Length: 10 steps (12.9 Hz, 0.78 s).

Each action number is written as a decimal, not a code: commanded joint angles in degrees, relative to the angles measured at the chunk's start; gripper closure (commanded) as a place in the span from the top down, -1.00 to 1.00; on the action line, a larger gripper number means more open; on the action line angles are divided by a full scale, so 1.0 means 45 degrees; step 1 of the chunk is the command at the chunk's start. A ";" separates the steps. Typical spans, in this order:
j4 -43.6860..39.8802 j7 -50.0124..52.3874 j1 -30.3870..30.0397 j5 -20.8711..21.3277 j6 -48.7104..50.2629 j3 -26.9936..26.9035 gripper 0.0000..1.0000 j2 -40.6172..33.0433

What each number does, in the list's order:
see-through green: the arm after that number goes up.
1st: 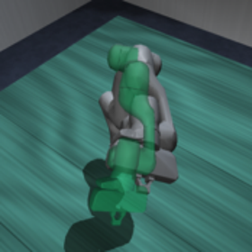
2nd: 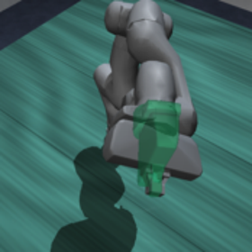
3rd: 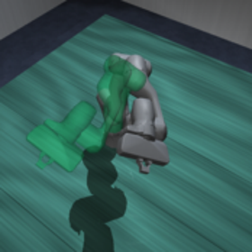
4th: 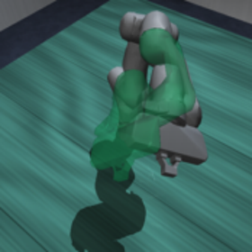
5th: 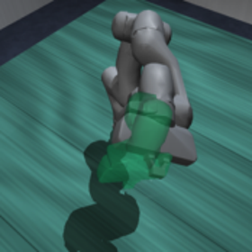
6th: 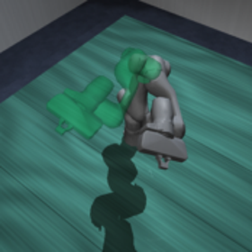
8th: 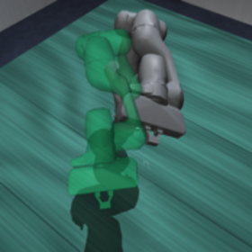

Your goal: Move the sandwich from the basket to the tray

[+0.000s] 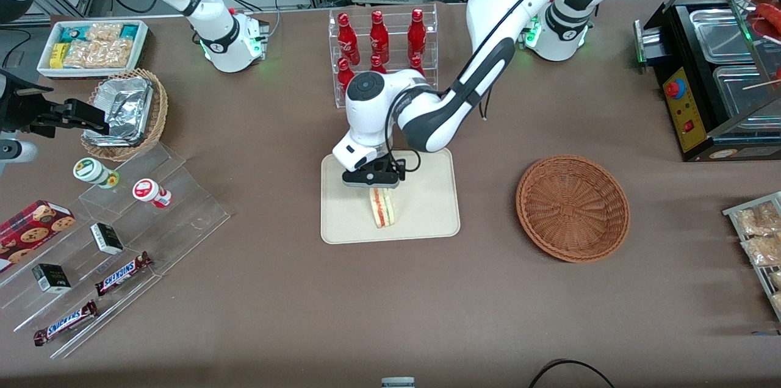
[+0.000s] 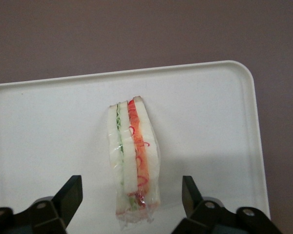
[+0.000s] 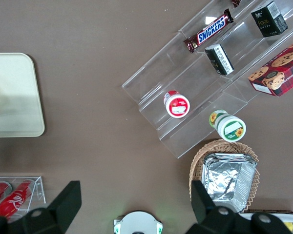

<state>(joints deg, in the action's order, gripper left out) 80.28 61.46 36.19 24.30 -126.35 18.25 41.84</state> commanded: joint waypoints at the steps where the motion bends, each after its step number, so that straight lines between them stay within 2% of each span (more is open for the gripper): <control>1: 0.0226 0.0072 -0.0363 -0.1138 0.1355 -0.0168 1.00 -0.1713; 5: 0.0382 -0.0453 -0.1886 -0.2273 0.3892 -0.0130 1.00 -0.3804; 8: 0.0985 -0.3161 -0.3603 -0.3424 0.5808 -0.0149 1.00 -0.5483; 10: 0.2192 -0.4842 -0.4774 -0.3642 0.6066 -0.0130 1.00 -0.6790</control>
<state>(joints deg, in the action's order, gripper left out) 82.55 45.55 19.06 9.81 -99.25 17.27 18.21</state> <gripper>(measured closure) 0.000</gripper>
